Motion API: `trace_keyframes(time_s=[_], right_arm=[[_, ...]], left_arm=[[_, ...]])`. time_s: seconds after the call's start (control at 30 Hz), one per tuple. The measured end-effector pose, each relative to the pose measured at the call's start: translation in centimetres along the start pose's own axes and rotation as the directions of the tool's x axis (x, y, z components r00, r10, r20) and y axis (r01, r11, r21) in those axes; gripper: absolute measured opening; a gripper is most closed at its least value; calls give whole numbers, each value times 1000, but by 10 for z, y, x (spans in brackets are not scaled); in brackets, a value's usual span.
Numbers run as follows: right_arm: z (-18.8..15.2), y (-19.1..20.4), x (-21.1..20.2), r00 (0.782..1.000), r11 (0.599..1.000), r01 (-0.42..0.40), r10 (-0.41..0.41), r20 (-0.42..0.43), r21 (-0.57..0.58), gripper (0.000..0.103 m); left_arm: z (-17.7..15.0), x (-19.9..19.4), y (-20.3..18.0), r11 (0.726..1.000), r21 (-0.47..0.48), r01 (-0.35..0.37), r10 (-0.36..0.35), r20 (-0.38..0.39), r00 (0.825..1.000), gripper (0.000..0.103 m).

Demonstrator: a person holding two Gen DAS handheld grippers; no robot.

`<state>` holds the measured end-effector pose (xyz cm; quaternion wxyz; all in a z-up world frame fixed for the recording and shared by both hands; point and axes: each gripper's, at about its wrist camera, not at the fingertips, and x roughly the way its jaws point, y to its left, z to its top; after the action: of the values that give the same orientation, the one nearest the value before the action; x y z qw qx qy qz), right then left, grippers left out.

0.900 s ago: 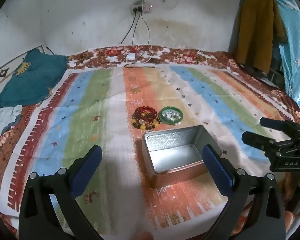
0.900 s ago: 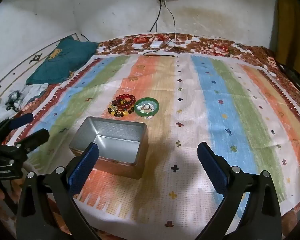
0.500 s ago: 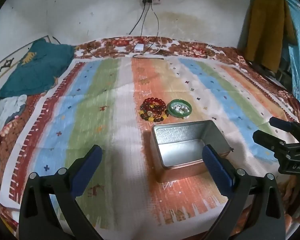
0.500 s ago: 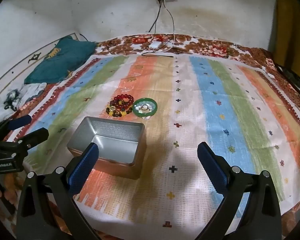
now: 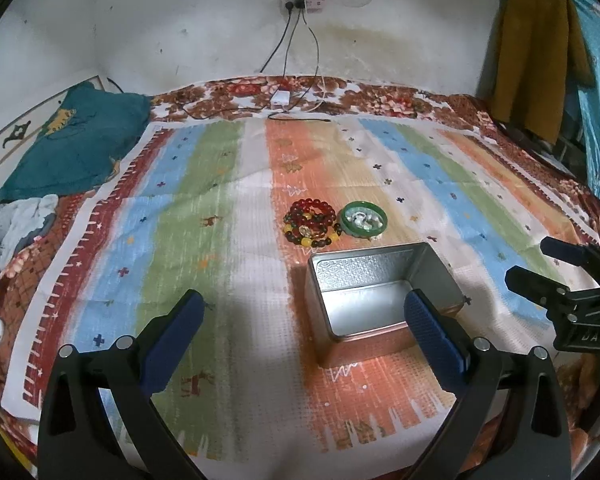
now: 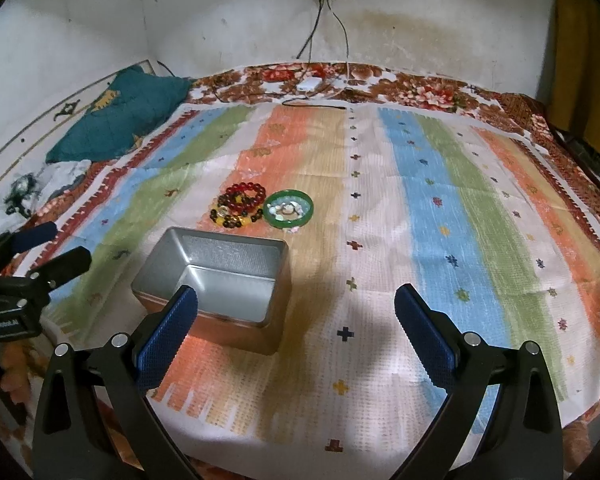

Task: Organize jewelry
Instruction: 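Move both tools toward the bracelets beside the silver tin box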

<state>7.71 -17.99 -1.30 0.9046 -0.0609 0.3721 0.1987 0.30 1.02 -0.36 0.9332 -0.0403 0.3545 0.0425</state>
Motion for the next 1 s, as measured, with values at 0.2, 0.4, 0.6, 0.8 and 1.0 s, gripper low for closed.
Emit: trace_keyframes(time_s=[0.2, 0.4, 0.6, 0.8, 1.0], right_arm=[[-1, 2, 1, 1000, 1000, -4, 4, -12, -17, 101], [1, 5, -1, 1000, 1000, -7, 6, -12, -27, 101], [3, 7, 1, 1000, 999, -5, 4, -20, -38, 101], [5, 9, 3, 1000, 999, 2, -3, -27, -46, 101], [5, 8, 4, 999, 999, -2, 0, -41, -38, 101]], left_arm=[[1, -4, 1, 1000, -6, -5, 6, 27, 1000, 97], [0, -1, 4, 1000, -19, -5, 5, 9, 1000, 97], [0, -3, 2, 1000, -3, -5, 5, 12, 1000, 97], [1, -3, 2, 1000, -18, -1, 1, 7, 1000, 97], [2, -3, 2, 1000, -18, -1, 1, 10, 1000, 97]])
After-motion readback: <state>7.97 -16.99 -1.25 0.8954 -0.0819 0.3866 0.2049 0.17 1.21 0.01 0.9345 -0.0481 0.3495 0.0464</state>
